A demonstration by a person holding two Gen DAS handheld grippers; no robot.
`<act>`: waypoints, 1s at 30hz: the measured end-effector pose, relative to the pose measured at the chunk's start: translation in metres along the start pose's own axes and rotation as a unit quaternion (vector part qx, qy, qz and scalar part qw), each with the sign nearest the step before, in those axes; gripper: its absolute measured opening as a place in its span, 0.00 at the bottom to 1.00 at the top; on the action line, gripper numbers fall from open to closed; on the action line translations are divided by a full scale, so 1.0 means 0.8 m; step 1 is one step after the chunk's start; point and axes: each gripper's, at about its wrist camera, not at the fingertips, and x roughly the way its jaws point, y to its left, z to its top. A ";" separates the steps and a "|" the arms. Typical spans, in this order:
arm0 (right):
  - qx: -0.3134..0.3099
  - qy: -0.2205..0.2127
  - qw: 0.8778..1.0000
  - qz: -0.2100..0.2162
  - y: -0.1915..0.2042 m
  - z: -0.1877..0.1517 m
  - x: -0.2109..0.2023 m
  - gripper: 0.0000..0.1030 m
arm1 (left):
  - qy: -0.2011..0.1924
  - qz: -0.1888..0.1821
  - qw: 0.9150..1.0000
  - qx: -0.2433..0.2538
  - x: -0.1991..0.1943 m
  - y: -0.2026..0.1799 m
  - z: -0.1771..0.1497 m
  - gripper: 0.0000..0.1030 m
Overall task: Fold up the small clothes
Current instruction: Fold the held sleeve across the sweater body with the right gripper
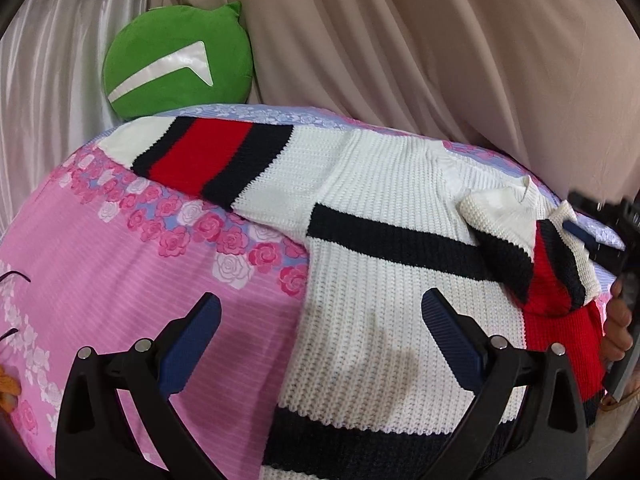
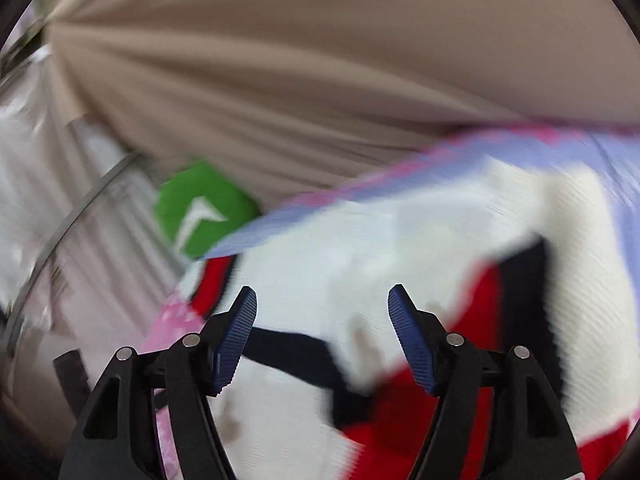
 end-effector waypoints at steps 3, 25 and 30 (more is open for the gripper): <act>0.044 0.032 0.998 -0.010 -0.031 0.001 0.030 0.66 | 0.011 -0.005 1.000 0.003 0.008 -0.009 -0.005 0.95; -0.055 -0.085 0.980 -0.171 -0.055 0.019 -0.096 0.69 | 0.098 -0.052 0.993 -0.026 0.117 -0.047 0.039 0.95; -0.047 -0.031 0.977 -0.205 -0.093 0.040 -0.054 0.74 | 0.082 -0.037 0.996 -0.022 0.120 -0.066 0.044 0.68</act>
